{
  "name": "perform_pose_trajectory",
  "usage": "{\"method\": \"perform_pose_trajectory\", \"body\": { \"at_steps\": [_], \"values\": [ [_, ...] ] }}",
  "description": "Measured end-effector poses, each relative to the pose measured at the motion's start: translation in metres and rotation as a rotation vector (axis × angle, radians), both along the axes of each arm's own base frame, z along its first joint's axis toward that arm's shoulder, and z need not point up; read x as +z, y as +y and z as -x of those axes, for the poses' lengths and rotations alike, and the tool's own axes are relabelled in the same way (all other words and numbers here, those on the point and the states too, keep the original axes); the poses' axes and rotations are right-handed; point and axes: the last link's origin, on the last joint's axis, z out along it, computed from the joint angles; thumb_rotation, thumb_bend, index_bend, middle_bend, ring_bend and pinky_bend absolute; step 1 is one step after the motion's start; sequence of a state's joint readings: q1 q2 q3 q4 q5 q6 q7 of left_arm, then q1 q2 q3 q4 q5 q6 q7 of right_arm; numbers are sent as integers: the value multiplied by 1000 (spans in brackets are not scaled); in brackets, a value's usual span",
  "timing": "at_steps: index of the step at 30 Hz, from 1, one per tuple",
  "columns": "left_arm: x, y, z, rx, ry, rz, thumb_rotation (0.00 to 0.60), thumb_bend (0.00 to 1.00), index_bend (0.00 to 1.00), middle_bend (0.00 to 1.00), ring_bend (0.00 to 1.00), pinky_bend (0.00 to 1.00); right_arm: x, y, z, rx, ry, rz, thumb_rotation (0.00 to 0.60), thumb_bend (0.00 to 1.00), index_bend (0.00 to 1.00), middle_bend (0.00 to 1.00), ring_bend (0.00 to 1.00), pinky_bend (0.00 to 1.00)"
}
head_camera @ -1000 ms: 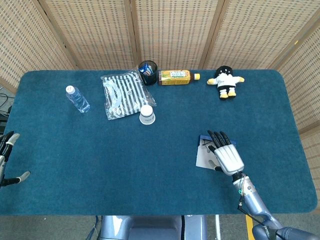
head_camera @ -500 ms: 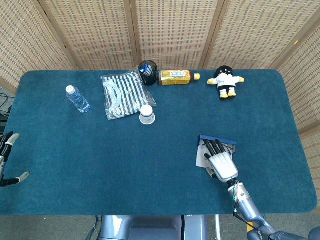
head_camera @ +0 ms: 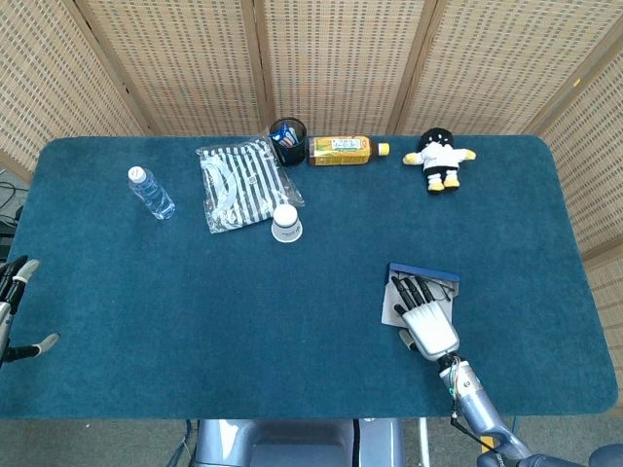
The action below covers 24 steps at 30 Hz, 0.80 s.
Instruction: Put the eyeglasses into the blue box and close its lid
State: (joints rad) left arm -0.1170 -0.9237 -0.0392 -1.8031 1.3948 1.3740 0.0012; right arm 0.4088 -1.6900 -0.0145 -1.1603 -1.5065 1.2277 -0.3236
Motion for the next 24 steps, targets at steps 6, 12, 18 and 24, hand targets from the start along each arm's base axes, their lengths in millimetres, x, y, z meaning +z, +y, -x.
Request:
{"method": "perform_pose_trajectory", "body": {
  "at_steps": [6, 12, 18, 24],
  "values": [
    [0, 0, 0, 0, 2, 0, 600, 0, 0, 0, 0, 0, 0, 0, 3, -4, 7, 5, 600, 401, 432, 0, 0, 41],
    [-1, 0, 0, -1, 4, 3, 600, 0, 0, 0, 0, 0, 0, 0, 6, -2, 22, 10, 600, 401, 432, 0, 0, 41],
    [-1, 0, 0, -1, 3, 3, 600, 0, 0, 0, 0, 0, -2, 1, 9, -7, 31, 5, 600, 401, 432, 0, 0, 41],
    [-1, 0, 0, -1, 3, 4, 600, 0, 0, 0, 0, 0, -4, 0, 10, -7, 44, 10, 600, 401, 432, 0, 0, 41]
  ]
}}
